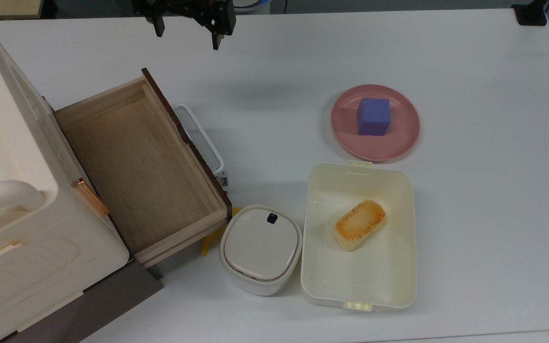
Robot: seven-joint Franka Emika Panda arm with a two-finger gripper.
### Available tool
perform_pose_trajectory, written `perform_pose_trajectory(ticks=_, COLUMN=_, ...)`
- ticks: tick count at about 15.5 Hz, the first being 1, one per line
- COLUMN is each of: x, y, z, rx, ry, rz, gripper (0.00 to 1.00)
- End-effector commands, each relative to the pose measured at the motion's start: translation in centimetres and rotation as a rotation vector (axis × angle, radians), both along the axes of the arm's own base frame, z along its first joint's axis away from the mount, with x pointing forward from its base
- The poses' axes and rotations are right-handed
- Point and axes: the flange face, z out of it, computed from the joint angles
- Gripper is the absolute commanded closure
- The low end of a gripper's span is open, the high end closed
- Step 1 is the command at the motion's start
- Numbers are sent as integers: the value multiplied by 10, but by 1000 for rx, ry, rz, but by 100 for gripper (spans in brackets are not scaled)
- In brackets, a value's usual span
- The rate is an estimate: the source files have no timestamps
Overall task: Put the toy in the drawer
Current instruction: 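Move the open gripper down toward the panda toy beside the drawer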
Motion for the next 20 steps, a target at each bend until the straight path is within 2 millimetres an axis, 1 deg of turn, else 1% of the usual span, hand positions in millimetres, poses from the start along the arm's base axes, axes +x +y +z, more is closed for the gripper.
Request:
perform_pose_trajectory(ticks=1, x=-3, y=3, z=-15, rx=12, ry=-11, rz=22, gripper=0)
perform_pose_trajectory(ticks=2, x=-7, y=12, z=-27, rx=10, ry=1, rz=40, gripper=0)
perform_pose_trajectory(ticks=4, x=-9, y=35, z=-43, rx=-8, ry=-11, rz=64, gripper=0)
perform_pose_trajectory(ticks=5, x=-11, y=41, z=-49, rx=-11, ry=-16, rz=21, gripper=0)
perform_pose_trajectory(ticks=6, x=-11, y=52, z=-56, rx=-26, ry=-22, rz=-24, gripper=0)
perform_pose_trajectory(ticks=7, x=-15, y=67, z=-71, rx=-87, ry=-61, rz=-60, gripper=0)
perform_pose_trajectory(ticks=8, x=-24, y=72, z=-75, rx=-104, ry=-116, rz=-80, gripper=0)
perform_pose_trajectory(ticks=9, x=-40, y=84, z=-86, rx=-112, ry=-190, rz=-82, gripper=0)
perform_pose_trajectory(ticks=10, x=-47, y=88, z=-88, rx=-119, ry=-240, rz=-80, gripper=0)
perform_pose_trajectory(ticks=12, x=-55, y=88, z=-89, rx=-134, ry=-297, rz=-124, gripper=0)
perform_pose_trajectory(ticks=13, x=-58, y=92, z=-96, rx=-157, ry=-304, rz=-125, gripper=0)
perform_pose_trajectory(ticks=14, x=-61, y=97, z=-109, rx=-187, ry=-337, rz=-125, gripper=0)
perform_pose_trajectory(ticks=16, x=-61, y=88, z=-125, rx=-203, ry=-423, rz=-169, gripper=0)
perform_pose_trajectory(ticks=18, x=-63, y=88, z=-139, rx=-229, ry=-460, rz=-185, gripper=0)
perform_pose_trajectory(ticks=19, x=-67, y=91, z=-160, rx=-267, ry=-460, rz=-178, gripper=0)
perform_pose_trajectory(ticks=20, x=-64, y=98, z=-178, rx=-285, ry=-464, rz=-192, gripper=0)
